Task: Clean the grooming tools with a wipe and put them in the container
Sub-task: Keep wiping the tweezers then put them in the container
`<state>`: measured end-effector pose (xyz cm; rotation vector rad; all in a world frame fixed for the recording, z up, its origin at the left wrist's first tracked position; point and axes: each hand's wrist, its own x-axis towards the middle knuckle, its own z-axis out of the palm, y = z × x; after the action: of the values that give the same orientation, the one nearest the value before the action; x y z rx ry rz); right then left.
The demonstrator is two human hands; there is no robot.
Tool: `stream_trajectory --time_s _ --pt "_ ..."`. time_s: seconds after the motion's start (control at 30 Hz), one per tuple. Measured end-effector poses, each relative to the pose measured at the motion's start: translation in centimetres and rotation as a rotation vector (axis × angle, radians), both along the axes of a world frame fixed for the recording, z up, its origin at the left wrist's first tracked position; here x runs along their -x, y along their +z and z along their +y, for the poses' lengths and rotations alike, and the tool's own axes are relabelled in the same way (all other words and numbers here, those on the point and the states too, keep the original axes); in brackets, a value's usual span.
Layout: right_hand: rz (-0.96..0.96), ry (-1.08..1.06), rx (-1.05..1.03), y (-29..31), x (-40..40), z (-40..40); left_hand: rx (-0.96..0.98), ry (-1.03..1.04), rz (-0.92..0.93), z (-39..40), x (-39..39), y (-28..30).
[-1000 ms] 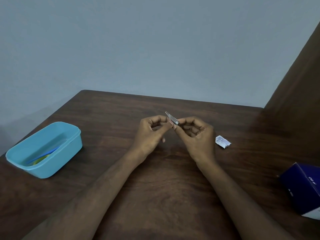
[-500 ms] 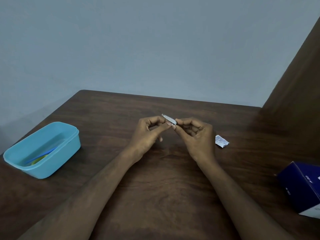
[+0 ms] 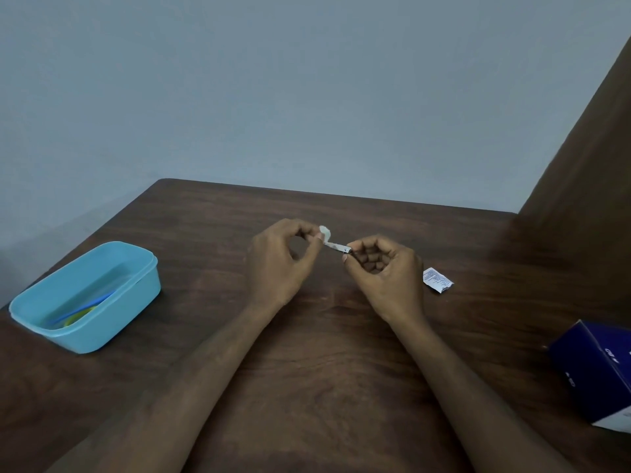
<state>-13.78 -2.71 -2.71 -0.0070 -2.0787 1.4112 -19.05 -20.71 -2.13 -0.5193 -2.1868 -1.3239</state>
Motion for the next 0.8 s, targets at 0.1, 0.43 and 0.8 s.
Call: stream_trajectory --time_s 0.1,0.43,0.8 --pt "-0.007 0.035 -0.015 -0.26 -0.01 -0.24 0.319 0.006 0.143 0.25 -0.88 -0.16" --pt "-0.017 0.077 0.02 -0.32 0.14 -0.09 0.28 -0.06 0.222 0.21 -1.21 0.14" --pt "-0.08 0.116 0.299 -0.41 0.58 0.07 0.071 0.038 0.12 0.36 -1.19 0.48"
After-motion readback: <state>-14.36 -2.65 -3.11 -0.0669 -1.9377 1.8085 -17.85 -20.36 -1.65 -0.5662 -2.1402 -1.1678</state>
